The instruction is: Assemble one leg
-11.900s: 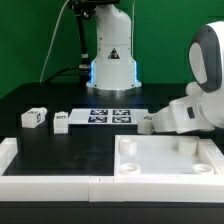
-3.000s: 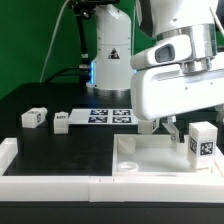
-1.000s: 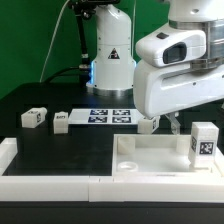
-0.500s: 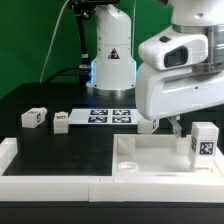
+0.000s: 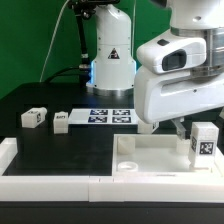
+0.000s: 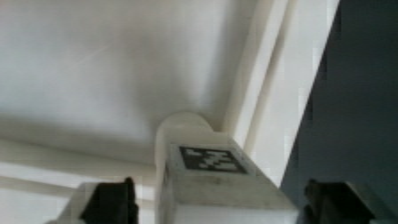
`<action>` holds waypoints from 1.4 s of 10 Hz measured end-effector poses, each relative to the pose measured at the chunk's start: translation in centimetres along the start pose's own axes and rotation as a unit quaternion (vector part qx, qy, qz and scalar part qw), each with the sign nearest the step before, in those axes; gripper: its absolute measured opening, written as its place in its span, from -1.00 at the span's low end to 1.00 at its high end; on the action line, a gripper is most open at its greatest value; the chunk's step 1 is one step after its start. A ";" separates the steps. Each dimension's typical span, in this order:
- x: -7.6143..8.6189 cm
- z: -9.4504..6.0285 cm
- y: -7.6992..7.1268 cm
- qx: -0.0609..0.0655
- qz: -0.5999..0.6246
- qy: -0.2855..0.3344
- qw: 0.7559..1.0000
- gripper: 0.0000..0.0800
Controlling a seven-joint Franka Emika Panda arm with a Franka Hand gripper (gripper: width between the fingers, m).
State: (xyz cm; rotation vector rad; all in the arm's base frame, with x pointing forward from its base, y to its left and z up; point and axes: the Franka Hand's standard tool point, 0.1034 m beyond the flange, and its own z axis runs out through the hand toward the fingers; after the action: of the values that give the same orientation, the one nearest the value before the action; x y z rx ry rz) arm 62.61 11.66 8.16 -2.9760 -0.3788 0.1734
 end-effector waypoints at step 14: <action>-0.1 0.8 -2.2 0.033 0.615 0.003 0.788 -0.26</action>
Offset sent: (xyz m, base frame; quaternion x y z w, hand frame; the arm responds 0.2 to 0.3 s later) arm 0.0000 0.0000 0.0000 0.0000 0.0000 0.0000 1.0000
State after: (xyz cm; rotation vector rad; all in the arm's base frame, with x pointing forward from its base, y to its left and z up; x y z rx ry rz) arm 61.92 13.80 7.70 -2.5982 1.5523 0.2702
